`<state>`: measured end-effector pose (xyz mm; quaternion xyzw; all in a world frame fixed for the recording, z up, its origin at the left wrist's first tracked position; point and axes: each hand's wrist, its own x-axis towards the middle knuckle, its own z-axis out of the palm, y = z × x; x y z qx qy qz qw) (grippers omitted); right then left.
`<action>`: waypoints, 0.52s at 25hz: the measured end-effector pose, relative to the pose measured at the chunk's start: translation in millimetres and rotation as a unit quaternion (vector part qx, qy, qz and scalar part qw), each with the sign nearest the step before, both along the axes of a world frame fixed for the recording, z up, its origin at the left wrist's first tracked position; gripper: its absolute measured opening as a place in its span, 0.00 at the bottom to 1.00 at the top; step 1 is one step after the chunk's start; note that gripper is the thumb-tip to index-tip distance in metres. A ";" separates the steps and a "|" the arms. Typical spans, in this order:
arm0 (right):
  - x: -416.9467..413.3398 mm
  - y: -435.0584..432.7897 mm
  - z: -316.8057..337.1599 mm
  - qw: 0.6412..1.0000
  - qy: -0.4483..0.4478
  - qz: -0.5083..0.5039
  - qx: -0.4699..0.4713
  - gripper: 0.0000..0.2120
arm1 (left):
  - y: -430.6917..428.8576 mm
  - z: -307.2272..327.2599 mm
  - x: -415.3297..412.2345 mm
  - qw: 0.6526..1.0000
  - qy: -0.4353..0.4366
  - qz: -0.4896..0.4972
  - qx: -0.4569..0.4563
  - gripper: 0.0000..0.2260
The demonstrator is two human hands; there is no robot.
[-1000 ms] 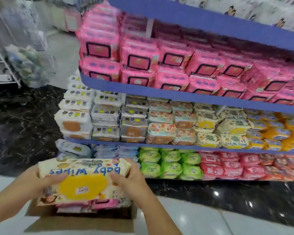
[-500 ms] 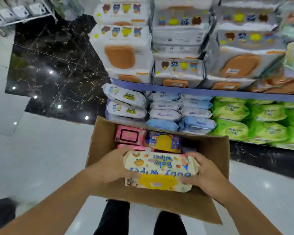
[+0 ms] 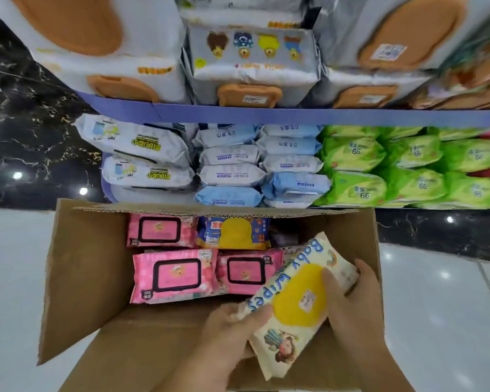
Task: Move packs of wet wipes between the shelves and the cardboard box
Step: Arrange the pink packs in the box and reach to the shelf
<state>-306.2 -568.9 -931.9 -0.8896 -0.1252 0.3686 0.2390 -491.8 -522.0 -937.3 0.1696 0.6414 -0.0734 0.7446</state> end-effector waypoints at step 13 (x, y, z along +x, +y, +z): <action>-6.0 32.8 -70.8 0.940 -0.143 0.290 -0.111 0.32 | 37.9 -52.2 -26.3 0.772 0.103 -0.484 0.399 0.19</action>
